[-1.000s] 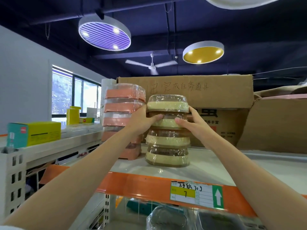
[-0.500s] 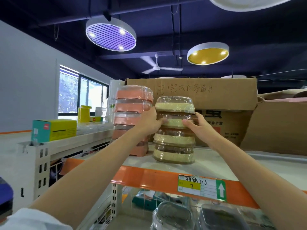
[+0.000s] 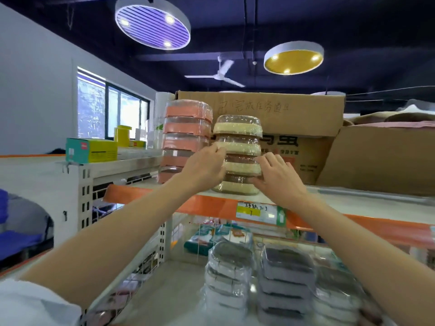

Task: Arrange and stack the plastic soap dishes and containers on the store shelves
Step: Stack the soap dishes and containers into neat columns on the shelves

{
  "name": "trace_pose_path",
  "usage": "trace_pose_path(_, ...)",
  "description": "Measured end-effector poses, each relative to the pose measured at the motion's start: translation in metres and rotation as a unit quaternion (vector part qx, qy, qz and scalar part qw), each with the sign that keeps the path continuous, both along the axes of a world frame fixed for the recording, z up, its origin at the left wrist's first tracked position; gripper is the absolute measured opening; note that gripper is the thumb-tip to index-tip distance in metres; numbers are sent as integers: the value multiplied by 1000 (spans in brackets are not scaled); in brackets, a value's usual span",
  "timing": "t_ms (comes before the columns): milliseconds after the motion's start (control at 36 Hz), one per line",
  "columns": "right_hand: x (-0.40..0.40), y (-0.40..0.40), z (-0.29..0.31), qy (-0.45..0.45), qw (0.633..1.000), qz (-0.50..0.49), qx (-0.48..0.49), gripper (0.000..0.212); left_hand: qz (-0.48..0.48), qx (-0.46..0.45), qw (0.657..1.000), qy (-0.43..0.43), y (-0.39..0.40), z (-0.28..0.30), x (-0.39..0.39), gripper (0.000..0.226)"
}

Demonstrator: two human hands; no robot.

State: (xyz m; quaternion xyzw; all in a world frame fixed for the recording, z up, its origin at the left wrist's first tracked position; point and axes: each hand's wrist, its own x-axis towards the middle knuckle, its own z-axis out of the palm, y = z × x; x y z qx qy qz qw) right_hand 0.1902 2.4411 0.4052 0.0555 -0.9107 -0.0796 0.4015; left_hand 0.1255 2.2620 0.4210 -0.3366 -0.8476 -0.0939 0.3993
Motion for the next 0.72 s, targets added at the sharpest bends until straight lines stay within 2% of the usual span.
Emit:
trace_pose_path(167, 28, -12, -42, 22, 998, 39, 52, 46, -33, -7, 998, 57, -11, -32, 33, 21)
trace_pose_path(333, 54, -23, -92, 84, 990, 103, 56, 32, -85, -13, 995, 55, -29, -86, 62, 19)
trace_pose_path(389, 60, -22, -110, 81, 988, 121, 56, 33, -110, -14, 993, 37, -35, -106, 66, 20)
trace_pose_path(472, 63, -21, -140, 4, 993, 108, 44, 37, -97, -29, 995, -1, -40, -138, 62, 14)
trace_pose_path(611, 56, -20, -172, -218, 975, 45, -19, 53, 21, -95, 984, -151, -33, -175, 46, 44)
trace_pose_path(722, 40, -19, -181, -288, 955, 12, -71, 56, 32, -119, 971, -202, -27, -191, 27, 50)
